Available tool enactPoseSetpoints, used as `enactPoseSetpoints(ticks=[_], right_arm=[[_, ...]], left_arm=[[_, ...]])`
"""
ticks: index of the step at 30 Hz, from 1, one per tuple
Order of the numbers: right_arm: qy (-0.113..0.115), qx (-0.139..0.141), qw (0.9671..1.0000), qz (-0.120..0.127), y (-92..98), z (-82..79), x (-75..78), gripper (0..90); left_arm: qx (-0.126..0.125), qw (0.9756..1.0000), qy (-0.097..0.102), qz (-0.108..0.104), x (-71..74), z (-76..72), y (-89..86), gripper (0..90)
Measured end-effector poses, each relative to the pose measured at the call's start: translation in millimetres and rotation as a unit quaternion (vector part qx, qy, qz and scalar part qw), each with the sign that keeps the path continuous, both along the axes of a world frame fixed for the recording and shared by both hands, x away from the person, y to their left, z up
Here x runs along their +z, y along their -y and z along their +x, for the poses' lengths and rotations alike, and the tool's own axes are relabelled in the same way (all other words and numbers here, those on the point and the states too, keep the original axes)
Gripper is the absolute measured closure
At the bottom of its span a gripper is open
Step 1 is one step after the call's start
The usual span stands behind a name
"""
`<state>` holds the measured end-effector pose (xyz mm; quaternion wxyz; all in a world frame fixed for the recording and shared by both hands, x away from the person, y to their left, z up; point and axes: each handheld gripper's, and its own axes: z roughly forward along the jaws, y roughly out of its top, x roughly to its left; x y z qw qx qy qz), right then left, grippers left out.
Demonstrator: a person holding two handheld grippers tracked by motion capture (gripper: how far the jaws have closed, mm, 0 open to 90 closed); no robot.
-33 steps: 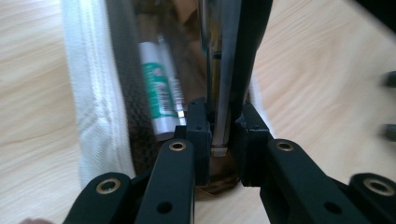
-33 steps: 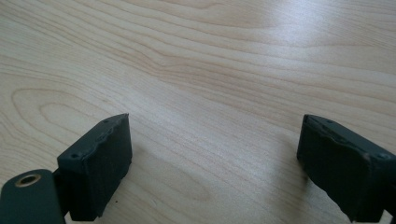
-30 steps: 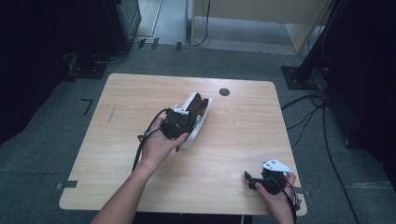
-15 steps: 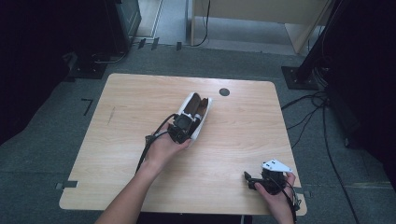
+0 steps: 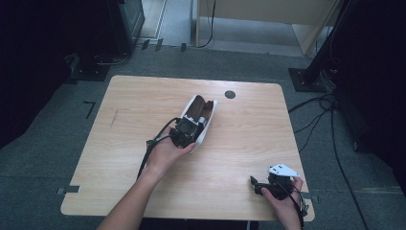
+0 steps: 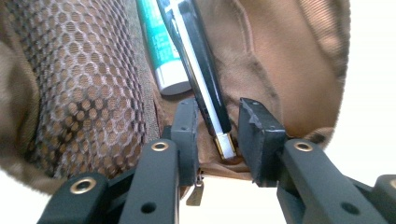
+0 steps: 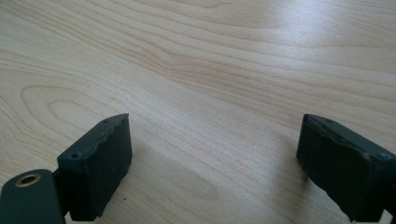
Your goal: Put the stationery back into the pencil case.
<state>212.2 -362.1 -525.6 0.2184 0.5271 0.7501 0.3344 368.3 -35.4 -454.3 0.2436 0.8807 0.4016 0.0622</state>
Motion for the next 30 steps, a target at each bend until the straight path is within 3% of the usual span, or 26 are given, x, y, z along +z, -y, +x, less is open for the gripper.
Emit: enactPoseSetpoints(ticks=[9, 14, 19, 21, 26, 30], right_arm=[[0.0, -0.001, 1.0, 0.0, 0.1, 0.1, 0.0, 9.9], [0.0, -0.001, 1.0, 0.0, 0.0, 0.0, 0.0, 9.9], [0.001, -0.003, 1.0, 0.0, 0.1, 0.2, 0.0, 10.2], [-0.001, -0.005, 1.0, 0.0, -0.2, 0.5, 0.1, 10.2], [0.0, -0.006, 1.0, 0.0, -0.2, 0.8, 0.0, 10.2], [0.0, -0.006, 1.0, 0.0, -0.3, 0.8, 0.0, 10.2]], left_arm=[[-0.002, 0.9982, 0.041, -0.044, 12.3, -12.4, -13.8, 55.4], [0.004, 0.9953, 0.071, -0.066, 24.5, -18.0, -22.3, 46.7], [0.011, 0.9903, 0.1, -0.096, 38.3, -24.5, -32.5, 50.2], [0.015, 0.9877, 0.113, -0.107, 44.1, -27.4, -38.3, 55.6], [0.033, 0.977, 0.142, -0.156, 53.2, -37.1, -56.9, 55.2], [0.037, 0.9748, 0.15, -0.161, 54.5, -42.0, -67.5, 53.2]])
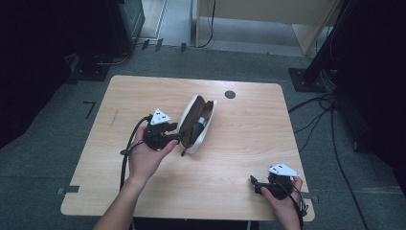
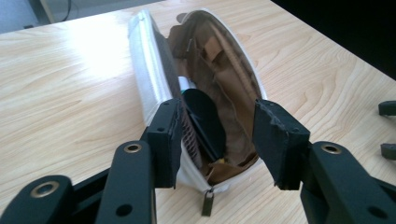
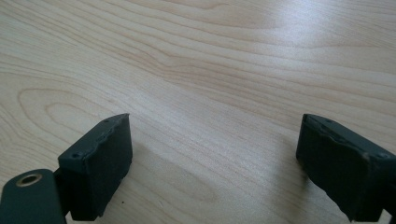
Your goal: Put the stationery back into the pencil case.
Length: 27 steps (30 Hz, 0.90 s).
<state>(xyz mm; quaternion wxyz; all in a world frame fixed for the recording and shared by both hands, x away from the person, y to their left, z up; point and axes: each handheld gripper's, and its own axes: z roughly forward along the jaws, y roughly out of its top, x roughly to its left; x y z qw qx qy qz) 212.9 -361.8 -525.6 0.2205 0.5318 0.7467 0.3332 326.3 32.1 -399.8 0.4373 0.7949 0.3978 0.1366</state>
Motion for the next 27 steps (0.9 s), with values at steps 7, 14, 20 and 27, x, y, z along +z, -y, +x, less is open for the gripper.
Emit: enactPoseSetpoints(ticks=[7, 14, 20, 27], right_arm=[[0.0, 0.001, 1.0, -0.001, 0.2, 0.0, 0.0, 10.2], [-0.001, 0.001, 1.0, -0.001, 0.2, -0.1, 0.2, 10.2], [-0.001, 0.001, 1.0, -0.001, 0.3, 0.0, 0.2, 10.2], [-0.01, 0.012, 0.9999, -0.003, -1.2, 1.0, -0.4, 1.0]], left_arm=[[0.01, 0.9999, 0.013, 0.006, -4.5, -6.4, -18.3, 41.8], [0.046, 0.9986, -0.006, 0.025, -13.8, -10.9, -36.4, 16.5], [0.081, 0.9961, -0.01, 0.034, -21.2, -20.1, -53.2, 3.2], [0.092, 0.9948, -0.022, 0.038, -39.7, -32.4, -73.2, 0.4]])
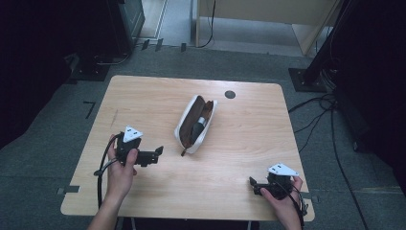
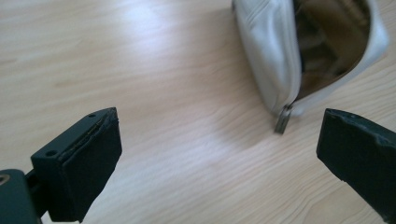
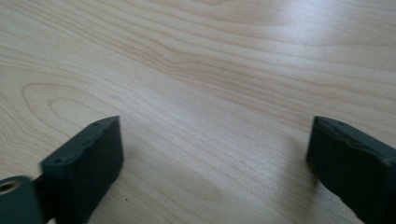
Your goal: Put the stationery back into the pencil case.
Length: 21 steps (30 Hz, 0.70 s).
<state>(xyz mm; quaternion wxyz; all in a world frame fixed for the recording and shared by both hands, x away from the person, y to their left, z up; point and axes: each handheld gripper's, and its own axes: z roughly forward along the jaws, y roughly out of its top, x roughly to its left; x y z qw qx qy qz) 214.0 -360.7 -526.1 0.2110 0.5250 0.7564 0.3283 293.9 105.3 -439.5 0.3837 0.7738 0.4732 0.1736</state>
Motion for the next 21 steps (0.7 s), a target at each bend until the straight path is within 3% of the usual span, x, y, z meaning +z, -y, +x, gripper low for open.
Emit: enactPoseSetpoints(ticks=[4, 10, 16, 21], right_arm=[[-0.005, -0.002, 1.0, -0.001, -0.5, 0.9, -0.4, 0.0], [-0.006, -0.01, 0.9999, -0.001, 0.3, 1.0, -0.4, 0.0], [-0.006, -0.019, 0.9998, -0.001, 0.8, 1.3, -0.3, 0.0], [-0.004, -0.02, 0.9998, -0.002, 1.0, 1.4, -0.3, 0.0]], left_arm=[[0.0, 0.9999, -0.009, 0.014, -15.2, -5.9, -15.4, 0.0], [0.026, 0.9991, -0.017, 0.03, -35.2, -16.0, -39.0, 0.0], [0.035, 0.9985, -0.023, 0.034, -49.8, -25.3, -52.9, 0.0], [0.044, 0.9973, -0.027, 0.052, -62.0, -31.5, -60.3, 0.0]])
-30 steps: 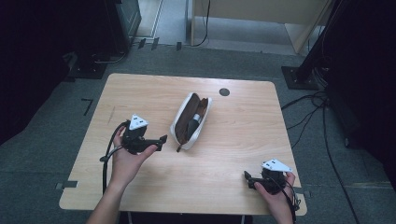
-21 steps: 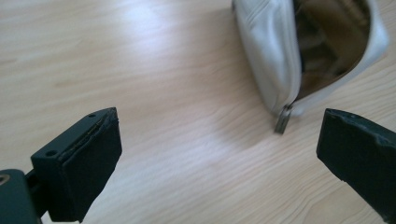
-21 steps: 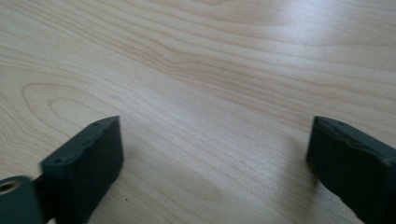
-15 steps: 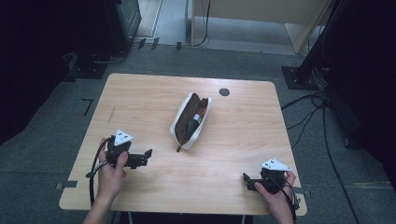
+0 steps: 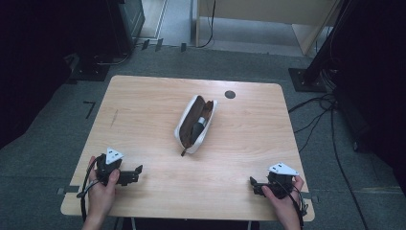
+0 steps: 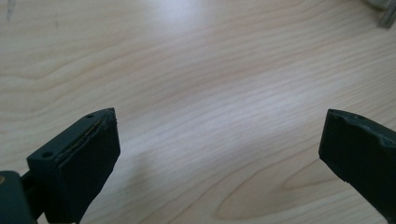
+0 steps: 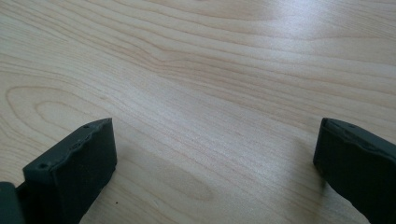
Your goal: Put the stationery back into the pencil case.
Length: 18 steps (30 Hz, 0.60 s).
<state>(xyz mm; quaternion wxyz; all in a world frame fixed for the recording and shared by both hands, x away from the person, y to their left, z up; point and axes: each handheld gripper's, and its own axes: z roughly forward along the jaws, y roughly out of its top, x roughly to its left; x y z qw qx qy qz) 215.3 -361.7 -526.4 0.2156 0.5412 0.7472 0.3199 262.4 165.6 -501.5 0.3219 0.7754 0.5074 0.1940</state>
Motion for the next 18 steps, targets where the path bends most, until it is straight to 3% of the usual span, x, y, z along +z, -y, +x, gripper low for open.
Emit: enactPoseSetpoints(ticks=[6, 10, 15, 18], right_arm=[[0.001, 0.0, 1.0, 0.0, -0.2, -0.1, 0.0, 0.0], [0.001, 0.0, 1.0, 0.0, -0.1, -0.1, -0.1, 0.0], [0.001, -0.001, 1.0, 0.0, -0.2, -0.1, 0.0, 0.0], [-0.001, -0.001, 1.0, 0.0, -0.3, -0.1, -0.1, 0.0]], left_arm=[[0.019, 0.9998, -0.005, 0.01, -7.6, -9.4, -20.7, 0.0], [0.037, 0.9987, -0.01, 0.033, -14.1, -15.7, -39.8, 0.0], [0.067, 0.9972, 0.0, 0.033, -15.8, -22.1, -59.5, 0.0], [0.06, 0.998, -0.001, 0.021, -17.5, -23.2, -63.7, 0.0]])
